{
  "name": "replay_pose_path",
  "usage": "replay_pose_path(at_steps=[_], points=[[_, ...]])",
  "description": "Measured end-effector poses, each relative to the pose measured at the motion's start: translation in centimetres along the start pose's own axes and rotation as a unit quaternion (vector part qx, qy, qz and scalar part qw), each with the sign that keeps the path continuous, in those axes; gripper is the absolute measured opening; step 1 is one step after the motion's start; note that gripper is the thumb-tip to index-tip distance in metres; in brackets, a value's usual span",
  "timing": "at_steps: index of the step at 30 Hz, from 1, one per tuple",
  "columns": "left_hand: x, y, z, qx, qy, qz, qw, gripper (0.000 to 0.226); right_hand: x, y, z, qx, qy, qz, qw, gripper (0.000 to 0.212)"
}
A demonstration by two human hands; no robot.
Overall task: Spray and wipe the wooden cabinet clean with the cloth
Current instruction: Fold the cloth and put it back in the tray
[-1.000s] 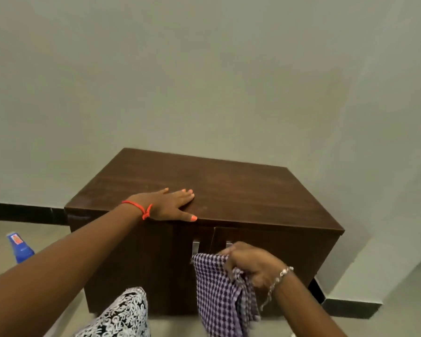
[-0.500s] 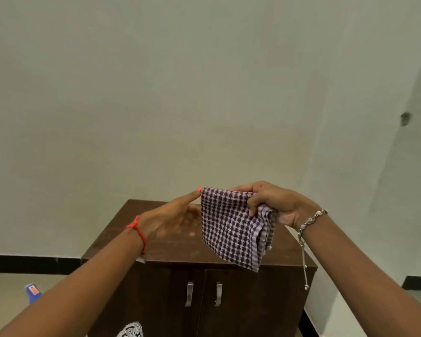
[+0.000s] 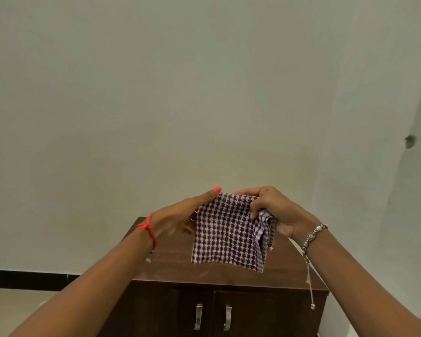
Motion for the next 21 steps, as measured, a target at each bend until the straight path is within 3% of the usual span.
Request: replay_pose_path(at_steps=[5,11,14,16,18,21], points=[[-0.5,0.8,-0.2,0.150,-0.039,-0.013,0.988,0.040,-0.3,1.1,-0.5,0.141,-0.056,-0.032,0.988,0.053],[-1.3,1.0,0.0,0.255,-0.078,-0.017,0.964,0.016,-2.0,-1.9,0.7,0.114,-0.053,0.075,0.989,0.044],[-1.5,0.9,0.4,0.284,-0.099,0.001,0.954,0.018,-2.3,-4.6,3.9,0.116,0.037,0.160,0.980,0.068],[-1.6,1.2,0.4,0.301,-0.116,-0.002,0.947,0.020,-1.7,-4.5,6.7,0.115,0.149,0.132,0.973,0.080],[-1.7,1.4,0.4,0.308,-0.131,-0.003,0.942,0.023,-0.9,-3.1,8.2,0.060,0.217,0.075,0.971,0.071],[-1.7,1.4,0.1,0.307,-0.139,-0.003,0.941,0.024,-0.8,-1.6,8.0,-0.032,0.209,0.038,0.977,0.051]])
Point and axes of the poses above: each hand's wrist, its own x-axis away from the middle knuckle, its own y-axis out of the palm, z = x × y, the point moved 8 cm from there along -x, towards the middle knuckle, and after that the axes turned 15 degrees about z, right-handed, at the moved point
